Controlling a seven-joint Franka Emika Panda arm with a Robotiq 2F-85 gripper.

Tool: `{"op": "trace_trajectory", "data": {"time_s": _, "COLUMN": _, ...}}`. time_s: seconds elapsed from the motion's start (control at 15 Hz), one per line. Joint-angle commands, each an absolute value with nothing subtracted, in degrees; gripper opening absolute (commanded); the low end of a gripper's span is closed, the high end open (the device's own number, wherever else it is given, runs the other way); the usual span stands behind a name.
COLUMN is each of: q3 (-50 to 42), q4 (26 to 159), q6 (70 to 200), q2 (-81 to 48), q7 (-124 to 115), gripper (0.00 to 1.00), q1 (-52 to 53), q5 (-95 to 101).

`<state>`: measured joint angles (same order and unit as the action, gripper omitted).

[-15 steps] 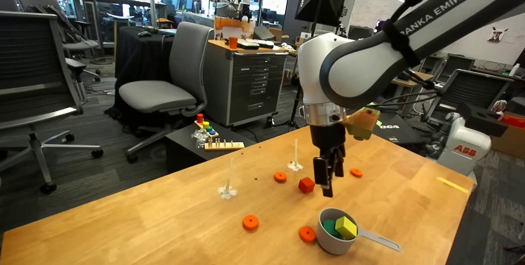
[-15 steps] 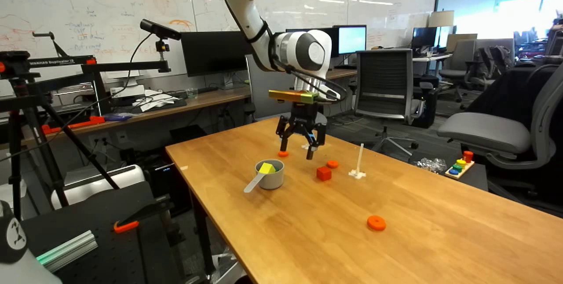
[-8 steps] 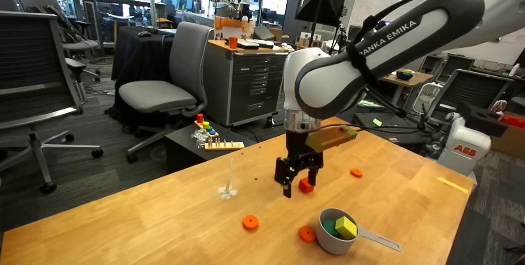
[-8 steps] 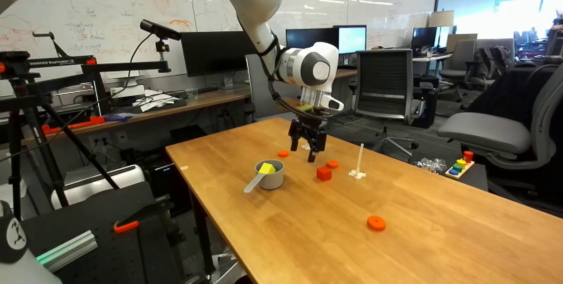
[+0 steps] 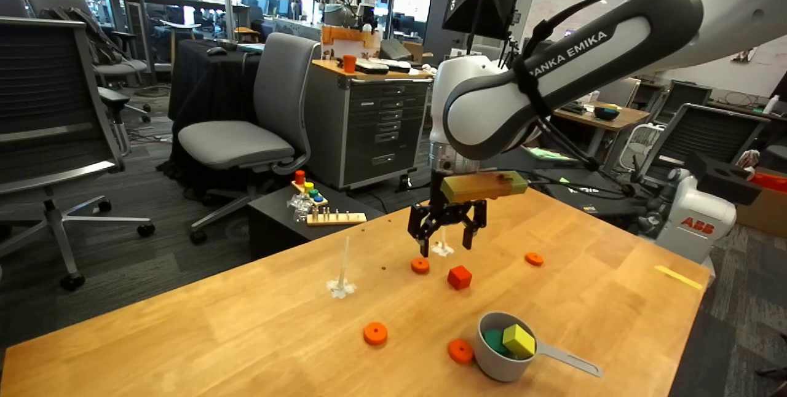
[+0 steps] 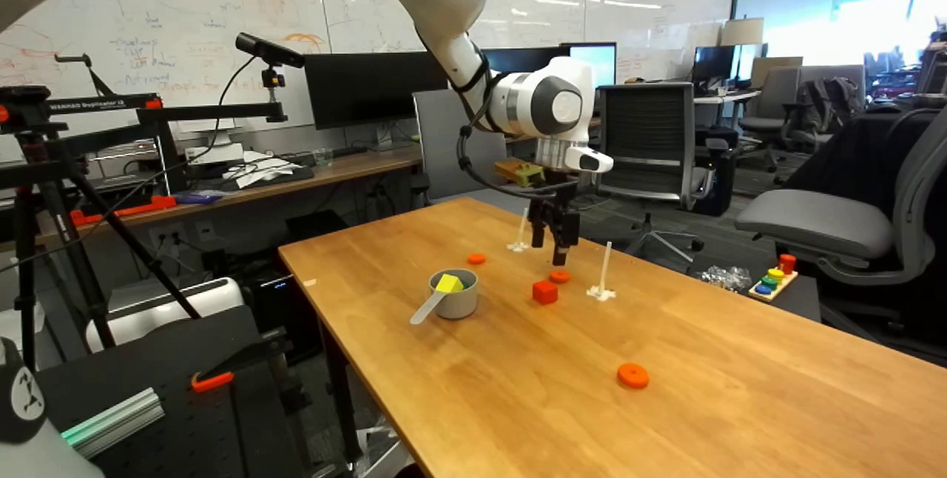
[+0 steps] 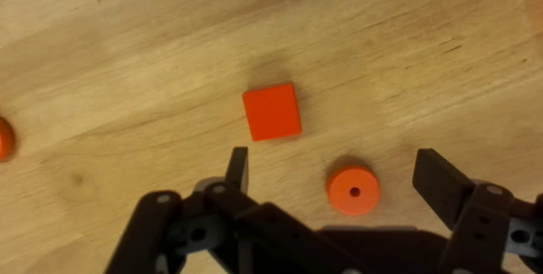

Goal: Put the blocks in the gray pot one at a time

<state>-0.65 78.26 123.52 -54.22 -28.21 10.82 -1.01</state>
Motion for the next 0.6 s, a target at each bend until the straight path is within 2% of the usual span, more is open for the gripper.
{"op": "trace_trajectory", "data": {"time_s": 0.0, "q3": -2.7, "q4": 76.63, "q6": 122.1, "q2": -55.3, "q7": -31.94, "gripper": 1.0, "q1": 11.94, "q5": -1.64}}
{"op": "trace_trajectory", "data": {"time_s": 0.53, "q3": -1.47, "q4": 75.63, "q6": 118.58, "q2": -57.37, "q7": -24.87, "gripper": 1.0, "q1": 11.81, "q5": -0.43}}
